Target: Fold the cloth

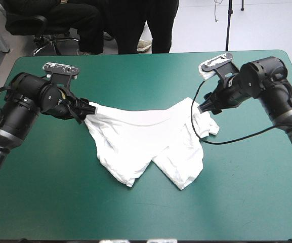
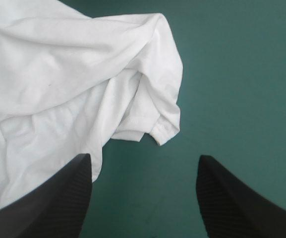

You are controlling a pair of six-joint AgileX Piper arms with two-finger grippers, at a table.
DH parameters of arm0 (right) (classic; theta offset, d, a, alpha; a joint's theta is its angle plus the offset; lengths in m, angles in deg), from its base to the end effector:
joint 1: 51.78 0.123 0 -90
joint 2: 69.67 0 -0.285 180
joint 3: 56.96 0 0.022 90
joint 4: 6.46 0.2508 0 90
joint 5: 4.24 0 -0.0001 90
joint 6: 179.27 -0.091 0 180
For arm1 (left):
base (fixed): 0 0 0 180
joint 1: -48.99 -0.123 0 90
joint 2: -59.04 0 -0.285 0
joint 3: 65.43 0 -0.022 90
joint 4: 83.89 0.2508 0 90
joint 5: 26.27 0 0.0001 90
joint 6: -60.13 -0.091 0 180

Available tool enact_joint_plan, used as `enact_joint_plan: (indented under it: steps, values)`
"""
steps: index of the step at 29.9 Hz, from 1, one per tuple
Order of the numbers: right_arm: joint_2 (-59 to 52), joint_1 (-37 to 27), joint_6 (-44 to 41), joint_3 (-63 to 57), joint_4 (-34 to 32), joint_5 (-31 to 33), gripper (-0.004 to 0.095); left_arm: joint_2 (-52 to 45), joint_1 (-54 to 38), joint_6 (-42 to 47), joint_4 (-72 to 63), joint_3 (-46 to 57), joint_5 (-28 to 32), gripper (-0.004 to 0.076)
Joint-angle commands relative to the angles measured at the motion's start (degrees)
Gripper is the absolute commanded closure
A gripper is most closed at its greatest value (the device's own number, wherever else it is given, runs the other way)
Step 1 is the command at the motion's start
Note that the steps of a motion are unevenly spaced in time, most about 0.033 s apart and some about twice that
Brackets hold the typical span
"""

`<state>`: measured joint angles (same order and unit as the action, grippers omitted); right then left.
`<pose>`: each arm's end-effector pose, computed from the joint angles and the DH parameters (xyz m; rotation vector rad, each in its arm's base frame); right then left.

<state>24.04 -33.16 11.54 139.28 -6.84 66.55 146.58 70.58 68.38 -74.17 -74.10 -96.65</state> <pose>0.2904 0.0973 0.4058 -0.6579 2.5031 0.0412 0.2618 -0.0880 0.4007 0.3164 2.5605 0.0366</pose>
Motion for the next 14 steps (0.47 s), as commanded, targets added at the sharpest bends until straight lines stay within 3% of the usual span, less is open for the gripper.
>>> enact_joint_plan:
  steps: [1,6,14]
  values:
    - [-6.0,-0.3,0.5,-1.2,0.4,0.6,0.0337,-4.4,0.1,-2.0,-0.9,1.3,-3.6,0.0218]
    - [-11.6,-0.3,0.0,-7.1,0.4,0.7,0.0341,-4.9,0.1,-2.2,-0.5,7.2,-2.7,0.0217]
    - [-18.1,-0.3,-0.7,-14.1,-2.3,0.7,0.0341,-1.7,0.1,-1.7,-3.4,19.6,8.8,0.0217]
